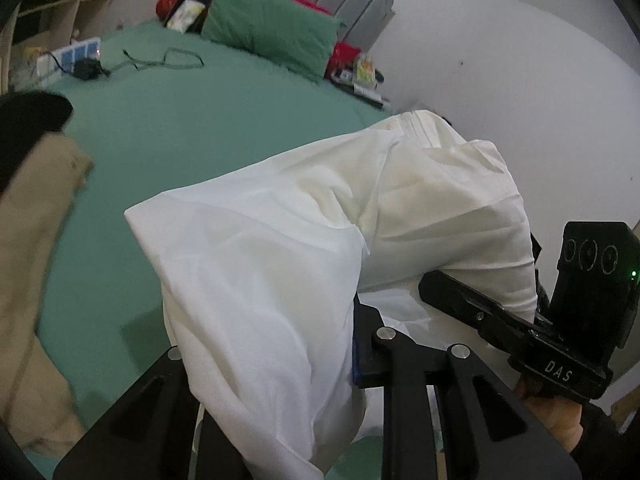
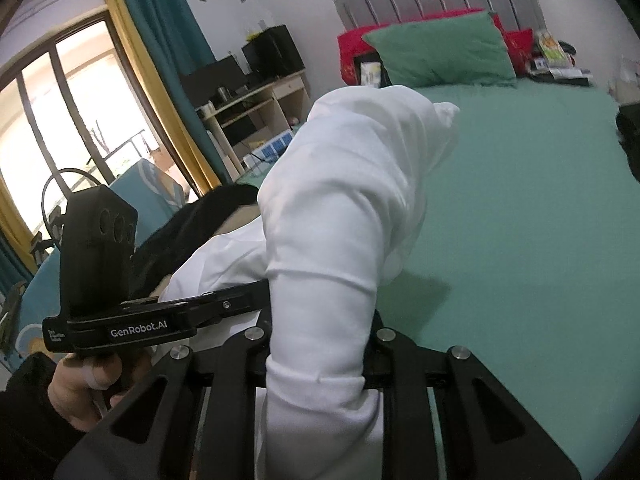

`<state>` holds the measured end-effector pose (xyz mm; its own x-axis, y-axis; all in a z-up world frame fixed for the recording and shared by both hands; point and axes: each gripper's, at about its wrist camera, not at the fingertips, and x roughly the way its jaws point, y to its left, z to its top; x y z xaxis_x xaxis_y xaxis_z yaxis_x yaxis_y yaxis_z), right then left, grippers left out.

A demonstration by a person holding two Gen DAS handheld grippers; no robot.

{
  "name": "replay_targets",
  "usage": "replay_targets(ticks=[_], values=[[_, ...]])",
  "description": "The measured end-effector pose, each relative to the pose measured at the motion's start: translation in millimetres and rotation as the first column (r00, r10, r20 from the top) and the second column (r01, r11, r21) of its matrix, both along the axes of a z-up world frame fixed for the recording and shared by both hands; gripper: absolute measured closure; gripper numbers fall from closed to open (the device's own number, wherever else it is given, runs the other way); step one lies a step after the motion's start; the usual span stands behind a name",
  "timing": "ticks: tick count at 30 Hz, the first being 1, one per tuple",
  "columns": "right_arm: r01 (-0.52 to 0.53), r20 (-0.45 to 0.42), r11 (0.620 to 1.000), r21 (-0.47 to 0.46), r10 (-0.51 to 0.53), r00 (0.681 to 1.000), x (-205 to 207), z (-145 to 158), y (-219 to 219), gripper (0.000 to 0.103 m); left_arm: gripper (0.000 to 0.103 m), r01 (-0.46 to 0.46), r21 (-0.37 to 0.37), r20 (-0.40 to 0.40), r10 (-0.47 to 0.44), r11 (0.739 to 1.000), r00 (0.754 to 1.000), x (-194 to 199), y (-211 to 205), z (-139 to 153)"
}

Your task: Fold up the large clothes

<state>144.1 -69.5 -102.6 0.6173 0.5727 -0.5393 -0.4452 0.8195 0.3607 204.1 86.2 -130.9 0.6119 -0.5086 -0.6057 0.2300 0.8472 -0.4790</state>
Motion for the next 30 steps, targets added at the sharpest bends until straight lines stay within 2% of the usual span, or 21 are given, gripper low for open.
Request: replay_targets(ticks=[7, 12, 15, 20, 22, 24, 27, 29, 30], values=[[-0.016, 0.047, 0.998, 0.055, 0.013, 0.999, 21, 16, 32, 0.082, 0.080, -0.071, -0.011, 0.070, 0.072, 0.997, 0.995, 9, 44, 28], [-0.041, 0.053, 0.992, 0.121, 0.035, 0.998, 35, 13, 52, 0.082, 0.080, -0.080, 0.064, 0.111, 0.072, 0.995, 0.991, 18, 72, 44], [-0.056, 0.041, 0.984, 0.171, 0.049, 0.998, 49, 5, 65, 0.082, 0.080, -0.082, 0.105, 0.118, 0.070, 0.991, 0.991, 28, 91, 46], [-0.059, -0.029, 0.960, 0.273, 0.070, 0.997, 74, -27, 88, 0.082, 0.080, -0.083, 0.162, 0.079, 0.071, 0.983, 0.994, 53, 119, 33], [-0.051, -0.060, 0.952, 0.303, 0.073, 0.996, 83, -45, 93, 0.082, 0.080, -0.086, 0.164, 0.035, 0.081, 0.983, 0.996, 60, 130, 22], [-0.035, -0.108, 0.947, 0.318, 0.073, 0.992, 91, -65, 98, 0.082, 0.080, -0.087, 0.158, -0.070, 0.099, 0.984, 0.993, 73, 143, -1], [-0.001, -0.195, 0.954, 0.298, 0.062, 0.979, 98, -101, 101, 0.082, 0.080, -0.096, 0.191, -0.214, 0.137, 0.977, 0.967, 90, 158, -34], [0.044, -0.262, 0.962, 0.271, 0.030, 0.965, 101, -128, 97, 0.081, 0.080, -0.102, 0.227, -0.244, 0.157, 0.969, 0.957, 94, 165, -44], [0.067, -0.288, 0.959, 0.274, 0.015, 0.958, 102, -135, 93, 0.077, 0.080, -0.111, 0.246, -0.249, 0.173, 0.963, 0.953, 94, 169, -47]])
